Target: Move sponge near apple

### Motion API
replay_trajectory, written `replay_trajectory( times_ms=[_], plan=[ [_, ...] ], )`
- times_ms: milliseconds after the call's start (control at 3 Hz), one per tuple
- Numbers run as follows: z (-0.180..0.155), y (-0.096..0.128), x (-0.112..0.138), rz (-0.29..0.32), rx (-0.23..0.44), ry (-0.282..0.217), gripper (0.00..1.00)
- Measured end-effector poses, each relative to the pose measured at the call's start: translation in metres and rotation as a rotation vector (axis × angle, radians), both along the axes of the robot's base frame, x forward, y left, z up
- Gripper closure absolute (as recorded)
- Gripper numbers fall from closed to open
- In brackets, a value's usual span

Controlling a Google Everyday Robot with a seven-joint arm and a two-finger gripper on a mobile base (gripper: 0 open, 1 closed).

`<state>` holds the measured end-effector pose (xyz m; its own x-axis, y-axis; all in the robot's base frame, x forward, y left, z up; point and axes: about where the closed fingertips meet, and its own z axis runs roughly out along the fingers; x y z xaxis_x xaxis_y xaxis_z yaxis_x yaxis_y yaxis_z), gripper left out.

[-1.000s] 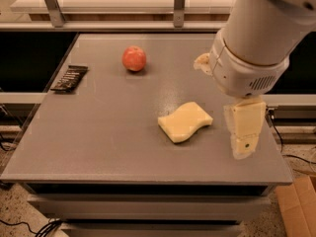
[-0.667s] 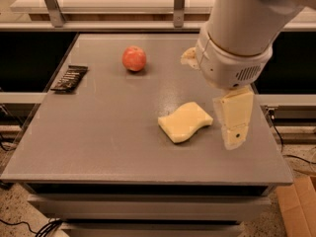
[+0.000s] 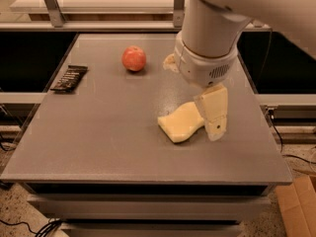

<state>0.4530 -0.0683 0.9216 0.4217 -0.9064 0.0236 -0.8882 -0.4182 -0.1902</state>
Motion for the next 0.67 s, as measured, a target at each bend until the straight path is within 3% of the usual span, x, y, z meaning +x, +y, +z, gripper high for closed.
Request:
replay_trajectory(
  times_ms=[667],
  plan=[
    [-0.047,0.006,0.019,0.006,0.009,0.028,0.00]
  ],
)
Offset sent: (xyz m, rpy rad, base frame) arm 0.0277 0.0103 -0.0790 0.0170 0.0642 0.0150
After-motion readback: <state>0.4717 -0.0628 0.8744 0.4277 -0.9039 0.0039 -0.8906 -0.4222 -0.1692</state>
